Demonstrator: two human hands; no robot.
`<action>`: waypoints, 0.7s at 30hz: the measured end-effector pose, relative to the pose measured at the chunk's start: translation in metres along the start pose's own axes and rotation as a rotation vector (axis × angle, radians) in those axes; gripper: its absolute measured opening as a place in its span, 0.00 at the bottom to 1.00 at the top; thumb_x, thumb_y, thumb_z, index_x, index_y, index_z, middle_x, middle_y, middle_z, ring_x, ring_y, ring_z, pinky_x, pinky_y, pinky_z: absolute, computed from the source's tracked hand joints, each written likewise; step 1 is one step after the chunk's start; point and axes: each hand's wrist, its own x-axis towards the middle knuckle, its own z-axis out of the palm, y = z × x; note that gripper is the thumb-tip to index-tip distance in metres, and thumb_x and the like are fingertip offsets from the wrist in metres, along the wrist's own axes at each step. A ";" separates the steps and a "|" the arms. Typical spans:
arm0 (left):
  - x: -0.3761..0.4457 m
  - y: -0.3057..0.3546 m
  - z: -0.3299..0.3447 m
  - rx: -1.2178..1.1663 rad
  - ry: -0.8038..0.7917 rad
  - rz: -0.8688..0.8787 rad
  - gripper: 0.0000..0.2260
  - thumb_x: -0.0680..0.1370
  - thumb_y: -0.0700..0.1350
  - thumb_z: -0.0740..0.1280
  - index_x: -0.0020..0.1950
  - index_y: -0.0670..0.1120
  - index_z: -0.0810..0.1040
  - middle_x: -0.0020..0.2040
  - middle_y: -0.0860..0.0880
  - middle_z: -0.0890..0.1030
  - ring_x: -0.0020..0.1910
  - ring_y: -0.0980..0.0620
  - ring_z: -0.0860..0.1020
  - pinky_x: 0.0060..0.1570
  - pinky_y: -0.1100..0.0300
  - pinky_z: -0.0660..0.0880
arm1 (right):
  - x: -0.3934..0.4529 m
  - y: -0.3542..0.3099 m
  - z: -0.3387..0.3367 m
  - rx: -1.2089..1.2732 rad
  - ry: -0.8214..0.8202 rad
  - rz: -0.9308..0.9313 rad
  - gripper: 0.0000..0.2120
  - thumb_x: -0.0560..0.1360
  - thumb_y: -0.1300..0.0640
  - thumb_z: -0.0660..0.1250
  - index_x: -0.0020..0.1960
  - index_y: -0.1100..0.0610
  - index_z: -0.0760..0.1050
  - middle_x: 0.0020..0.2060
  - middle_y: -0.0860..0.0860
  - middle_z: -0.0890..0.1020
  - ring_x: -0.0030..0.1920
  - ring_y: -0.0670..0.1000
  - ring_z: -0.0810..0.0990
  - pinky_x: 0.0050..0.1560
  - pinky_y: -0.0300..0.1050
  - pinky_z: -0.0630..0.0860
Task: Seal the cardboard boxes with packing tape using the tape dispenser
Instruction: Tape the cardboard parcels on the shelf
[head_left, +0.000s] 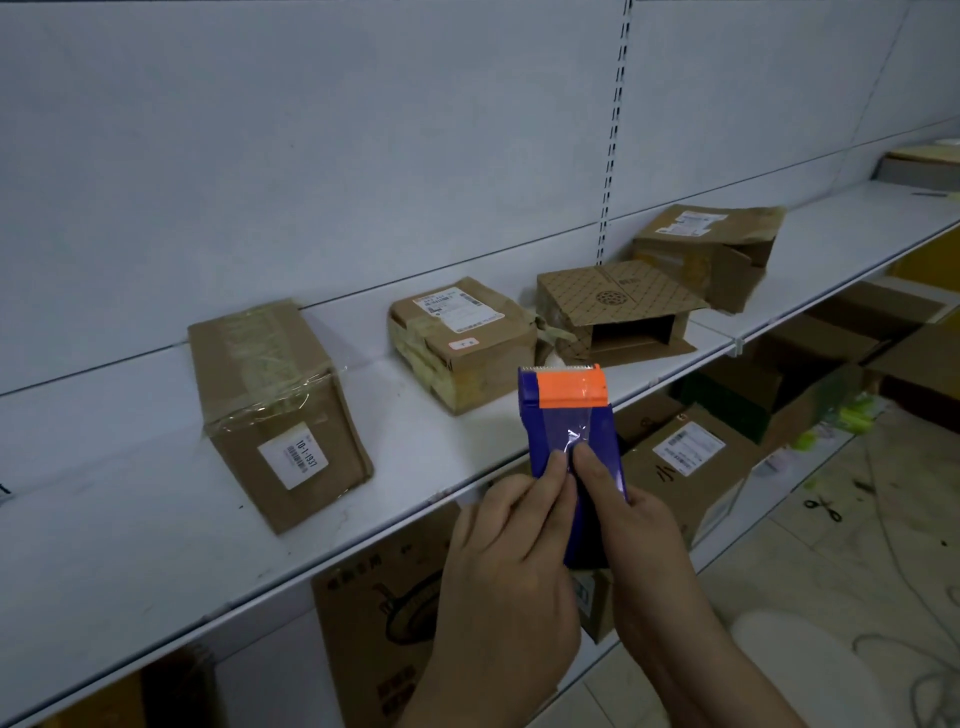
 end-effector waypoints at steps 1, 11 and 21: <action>0.000 -0.002 -0.001 -0.036 -0.066 -0.011 0.24 0.77 0.45 0.58 0.73 0.47 0.71 0.72 0.53 0.73 0.68 0.55 0.71 0.66 0.63 0.69 | 0.003 0.003 -0.002 -0.018 0.004 -0.008 0.15 0.75 0.43 0.65 0.47 0.54 0.80 0.36 0.50 0.85 0.37 0.47 0.84 0.37 0.40 0.78; 0.049 -0.057 0.013 -0.196 0.124 -0.371 0.18 0.77 0.44 0.60 0.65 0.50 0.80 0.65 0.57 0.78 0.63 0.68 0.72 0.64 0.78 0.63 | 0.054 0.016 -0.047 -0.328 0.207 -0.171 0.14 0.75 0.40 0.63 0.49 0.51 0.76 0.35 0.51 0.83 0.36 0.48 0.83 0.39 0.48 0.80; 0.194 -0.088 0.068 0.328 -0.314 -0.446 0.32 0.76 0.61 0.64 0.78 0.59 0.58 0.79 0.44 0.57 0.78 0.38 0.51 0.74 0.37 0.52 | 0.124 -0.024 -0.072 -0.358 0.096 -0.164 0.18 0.70 0.36 0.62 0.40 0.51 0.76 0.29 0.49 0.82 0.31 0.47 0.82 0.35 0.45 0.78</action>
